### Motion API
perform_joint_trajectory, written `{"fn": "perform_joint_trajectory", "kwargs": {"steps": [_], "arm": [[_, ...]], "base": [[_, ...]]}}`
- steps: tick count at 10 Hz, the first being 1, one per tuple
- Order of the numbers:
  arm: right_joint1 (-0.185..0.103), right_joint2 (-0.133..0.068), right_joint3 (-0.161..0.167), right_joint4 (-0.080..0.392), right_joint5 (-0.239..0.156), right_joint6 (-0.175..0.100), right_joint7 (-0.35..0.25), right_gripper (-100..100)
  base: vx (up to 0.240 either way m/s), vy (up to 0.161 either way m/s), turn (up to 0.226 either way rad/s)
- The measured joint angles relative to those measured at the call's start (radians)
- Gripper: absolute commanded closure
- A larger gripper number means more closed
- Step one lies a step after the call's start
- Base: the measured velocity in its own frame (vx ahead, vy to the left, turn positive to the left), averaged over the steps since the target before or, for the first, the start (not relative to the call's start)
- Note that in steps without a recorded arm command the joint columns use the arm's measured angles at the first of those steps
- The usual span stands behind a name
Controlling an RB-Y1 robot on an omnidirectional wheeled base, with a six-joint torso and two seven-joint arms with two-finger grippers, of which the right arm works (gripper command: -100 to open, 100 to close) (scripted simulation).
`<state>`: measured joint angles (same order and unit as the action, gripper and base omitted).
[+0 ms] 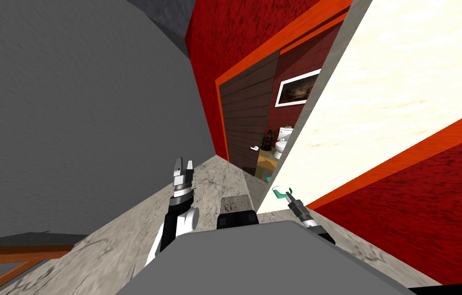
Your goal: Pull the door open
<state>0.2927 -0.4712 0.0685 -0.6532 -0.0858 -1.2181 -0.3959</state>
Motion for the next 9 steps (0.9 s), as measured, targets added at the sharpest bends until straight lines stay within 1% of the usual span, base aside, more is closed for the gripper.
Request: {"fn": "perform_joint_trajectory", "kwargs": {"steps": [1, 2, 3, 4, 5, 6, 7, 8, 9], "arm": [[0.008, -0.002, 0.007, 0.01, 0.004, -0.025, -0.003, 100], [0.019, -0.009, 0.014, 0.028, 0.008, -0.06, -0.011, 100], [0.041, -0.011, 0.017, 0.005, 0.009, -0.064, -0.013, 100], [0.052, -0.014, 0.02, 0.01, 0.011, -0.08, -0.015, 100], [0.045, -0.013, 0.025, 0.045, 0.014, -0.111, -0.018, 100], [0.069, -0.016, 0.026, 0.017, 0.015, -0.109, -0.018, 100], [0.072, -0.015, 0.027, 0.008, 0.015, -0.105, -0.017, 100], [0.072, -0.015, 0.026, 0.009, 0.015, -0.103, -0.016, 100], [0.078, -0.022, 0.026, 0.009, 0.014, -0.105, -0.019, 100]], "base": [[-0.06, -0.049, 0.069], [-0.038, -0.029, 0.002], [-0.025, -0.025, 0.027], [-0.028, -0.034, 0.042], [-0.02, -0.026, 0.02], [-0.008, -0.013, -0.013], [0.0, -0.01, -0.002], [0.005, 0.006, 0.199], [0.015, 0.009, 0.208]]}}
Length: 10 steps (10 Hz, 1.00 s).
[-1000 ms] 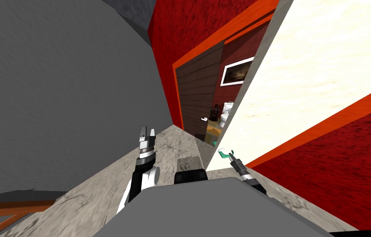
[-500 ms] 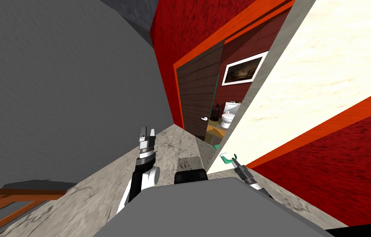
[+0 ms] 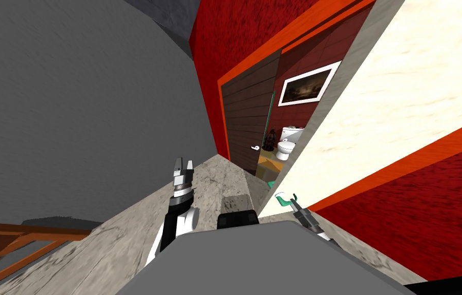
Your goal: Pull the door open
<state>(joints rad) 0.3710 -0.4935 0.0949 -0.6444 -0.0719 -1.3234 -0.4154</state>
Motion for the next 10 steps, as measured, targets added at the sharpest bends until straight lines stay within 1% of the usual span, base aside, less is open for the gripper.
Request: {"fn": "perform_joint_trajectory", "kwargs": {"steps": [1, 2, 3, 4, 5, 6, 8, 10], "arm": [[0.007, -0.007, 0.001, -0.003, 0.0, -0.007, -0.003, 100], [0.008, -0.01, 0.005, 0.0, 0.002, -0.019, -0.006, 100], [-0.001, -0.014, 0.01, 0.022, 0.005, -0.039, -0.011, 100], [0.002, -0.018, 0.016, 0.023, 0.009, -0.053, -0.014, 100], [0.005, -0.017, 0.022, 0.023, 0.016, -0.066, -0.013, 100], [0.001, -0.014, 0.028, 0.031, 0.021, -0.08, -0.011, 100], [0.026, -0.011, 0.037, -0.01, 0.029, -0.067, -0.005, 100], [0.021, -0.01, 0.041, 0.005, 0.034, -0.074, -0.005, 100]], "base": [[0.008, 0.001, 0.229], [-0.011, -0.012, 0.239], [-0.052, -0.034, 0.242], [-0.138, -0.084, 0.231], [-0.173, -0.083, 0.121], [-0.177, -0.071, 0.029], [-0.191, -0.036, -0.012], [-0.225, -0.021, -0.027]]}}
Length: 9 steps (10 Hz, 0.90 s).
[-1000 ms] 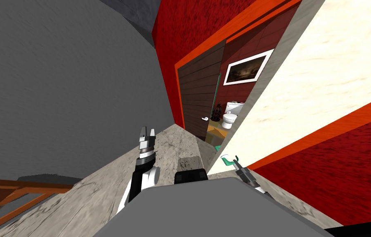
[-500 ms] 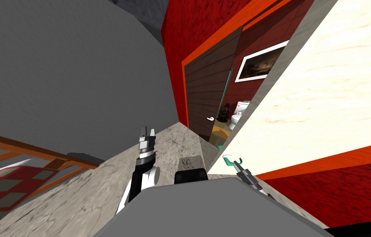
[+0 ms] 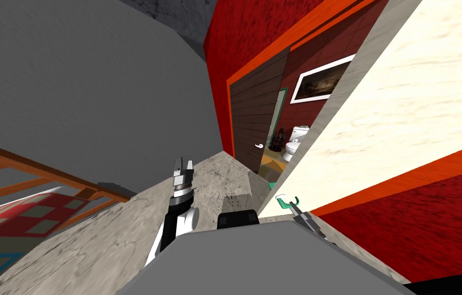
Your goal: Pull the door open
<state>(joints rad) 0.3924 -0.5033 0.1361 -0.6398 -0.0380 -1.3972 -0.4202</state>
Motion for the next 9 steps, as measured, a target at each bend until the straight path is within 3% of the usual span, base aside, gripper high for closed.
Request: {"fn": "perform_joint_trajectory", "kwargs": {"steps": [4, 9], "arm": [[-0.006, 0.001, -0.001, 0.006, 0.002, -0.005, 0.004, 100], [0.015, 0.01, -0.005, 0.022, -0.004, -0.015, 0.012, 100]], "base": [[-0.154, -0.004, -0.012], [0.108, -0.037, 0.25]]}}
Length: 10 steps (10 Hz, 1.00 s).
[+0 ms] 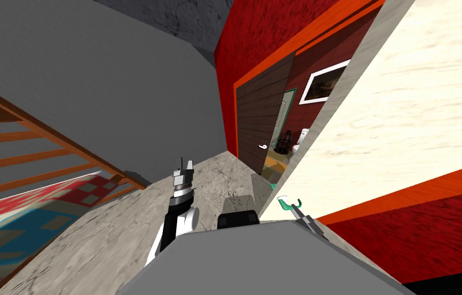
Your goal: Pull the door open
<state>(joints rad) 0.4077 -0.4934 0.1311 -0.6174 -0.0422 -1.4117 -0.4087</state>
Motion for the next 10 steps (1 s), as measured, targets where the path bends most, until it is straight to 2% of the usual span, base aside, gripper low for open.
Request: {"fn": "perform_joint_trajectory", "kwargs": {"steps": [3, 6, 7, 9, 10], "arm": [[0.008, 0.005, -0.013, 0.008, -0.013, -0.02, 0.006, 100], [0.024, 0.018, -0.022, 0.038, -0.024, -0.055, 0.018, 100], [0.031, 0.022, -0.025, 0.051, -0.028, -0.072, 0.021, 100], [0.041, 0.028, -0.024, 0.059, -0.029, -0.082, 0.022, 100], [0.052, 0.028, -0.023, 0.045, -0.028, -0.075, 0.023, 100]], "base": [[0.032, -0.024, 0.261], [-0.082, 0.008, 0.262], [-0.096, 0.018, 0.088], [-0.021, 0.006, -0.038], [-0.059, 0.009, 0.162]]}}
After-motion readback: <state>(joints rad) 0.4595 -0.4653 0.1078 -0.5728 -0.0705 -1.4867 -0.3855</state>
